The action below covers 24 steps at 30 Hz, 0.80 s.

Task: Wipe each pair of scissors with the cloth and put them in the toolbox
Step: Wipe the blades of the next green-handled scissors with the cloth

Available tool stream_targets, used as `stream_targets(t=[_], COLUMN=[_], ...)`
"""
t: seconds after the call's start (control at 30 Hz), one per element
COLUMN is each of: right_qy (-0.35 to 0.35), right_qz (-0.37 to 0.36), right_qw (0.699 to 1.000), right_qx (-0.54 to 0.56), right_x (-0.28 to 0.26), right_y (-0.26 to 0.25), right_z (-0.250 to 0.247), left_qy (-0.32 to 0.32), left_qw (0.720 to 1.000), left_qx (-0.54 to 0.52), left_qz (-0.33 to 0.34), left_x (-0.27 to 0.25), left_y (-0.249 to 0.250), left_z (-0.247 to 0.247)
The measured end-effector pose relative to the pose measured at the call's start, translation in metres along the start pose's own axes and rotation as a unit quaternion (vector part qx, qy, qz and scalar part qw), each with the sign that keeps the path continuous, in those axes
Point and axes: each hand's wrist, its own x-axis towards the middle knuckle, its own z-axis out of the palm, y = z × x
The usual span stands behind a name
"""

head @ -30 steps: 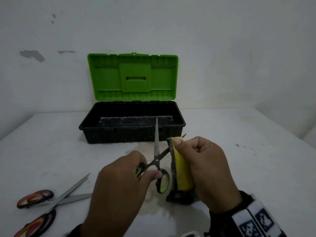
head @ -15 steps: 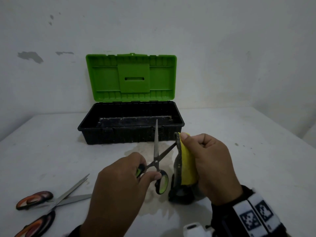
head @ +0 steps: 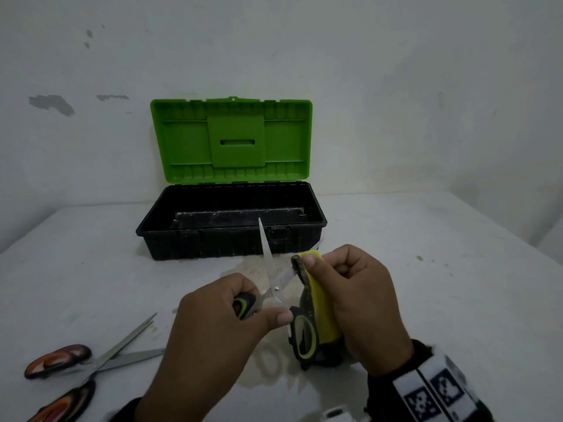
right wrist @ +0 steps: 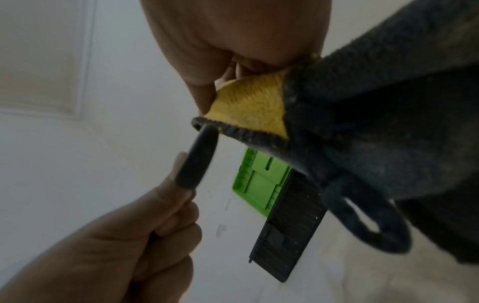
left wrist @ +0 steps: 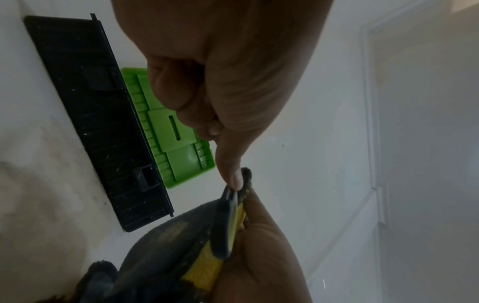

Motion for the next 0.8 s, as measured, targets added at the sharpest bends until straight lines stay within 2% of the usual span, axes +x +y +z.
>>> stream_targets(t=[0.23, 0.43, 0.6, 0.8], right_qy=[0.060, 0.066, 0.035, 0.010], right_qz=[0.000, 0.015, 0.042, 0.111], right_qw=[0.997, 0.993, 0.982, 0.973], right_qx=[-0.039, -0.092, -0.179, -0.200], right_x=[0.022, 0.034, 0.036, 0.044], right_y=[-0.002, 0.002, 0.005, 0.001], right_z=[-0.012, -0.040, -0.064, -0.083], left_qy=[-0.029, -0.061, -0.110, -0.103], left_qw=[0.999, 0.997, 0.982, 0.954], left_qx=[-0.015, 0.016, -0.129, -0.261], left_qz=[-0.028, -0.035, -0.083, -0.105], left_x=[0.001, 0.005, 0.014, 0.018], left_y=[0.001, -0.003, -0.012, -0.013], left_z=[-0.005, -0.013, -0.024, -0.027])
